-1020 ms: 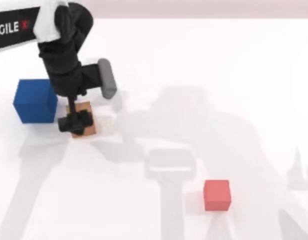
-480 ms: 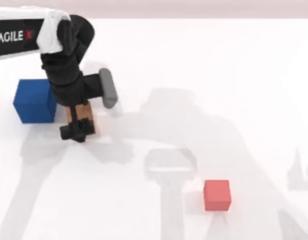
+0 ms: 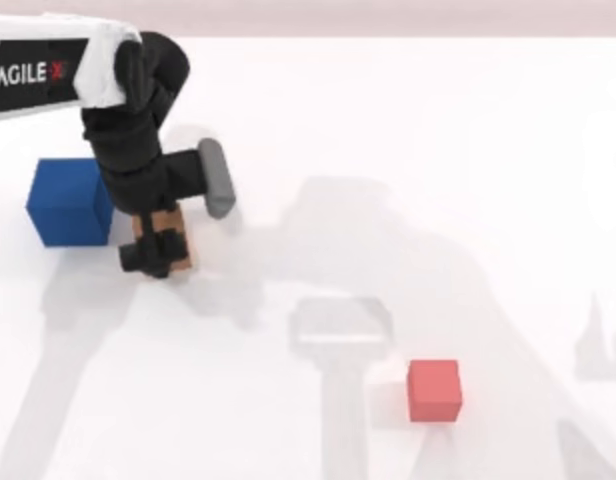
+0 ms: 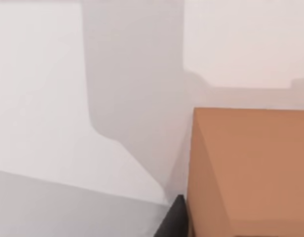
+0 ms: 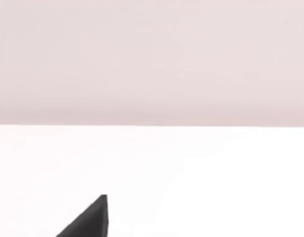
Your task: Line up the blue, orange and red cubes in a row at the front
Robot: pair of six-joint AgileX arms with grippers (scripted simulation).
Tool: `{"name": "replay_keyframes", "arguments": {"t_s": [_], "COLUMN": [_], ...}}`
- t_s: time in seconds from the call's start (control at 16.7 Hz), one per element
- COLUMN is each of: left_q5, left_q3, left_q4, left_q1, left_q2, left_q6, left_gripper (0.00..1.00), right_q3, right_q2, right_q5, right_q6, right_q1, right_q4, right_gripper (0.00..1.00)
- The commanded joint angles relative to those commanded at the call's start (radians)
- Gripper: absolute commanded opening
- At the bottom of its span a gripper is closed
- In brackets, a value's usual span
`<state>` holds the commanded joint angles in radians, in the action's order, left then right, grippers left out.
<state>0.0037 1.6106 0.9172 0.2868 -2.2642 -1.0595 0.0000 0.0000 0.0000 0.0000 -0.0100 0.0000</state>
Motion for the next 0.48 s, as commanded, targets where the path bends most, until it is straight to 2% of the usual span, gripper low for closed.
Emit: {"name": "replay_keyframes", "arguments": {"t_s": [0.18,0.48], "left_q5": [0.000,0.000], "left_q3": [0.000,0.000], "left_q4": [0.000,0.000], "left_q1": [0.000,0.000], "left_q2": [0.000,0.000], "left_q6": [0.000,0.000], "left_gripper": [0.02,0.00], "right_q3": [0.000,0.000], "right_q2": [0.000,0.000], "right_q5": [0.000,0.000], "right_q6": [0.000,0.000], "right_q1": [0.000,0.000], "right_q4": [0.000,0.000], "right_gripper": [1.00,1.00]}}
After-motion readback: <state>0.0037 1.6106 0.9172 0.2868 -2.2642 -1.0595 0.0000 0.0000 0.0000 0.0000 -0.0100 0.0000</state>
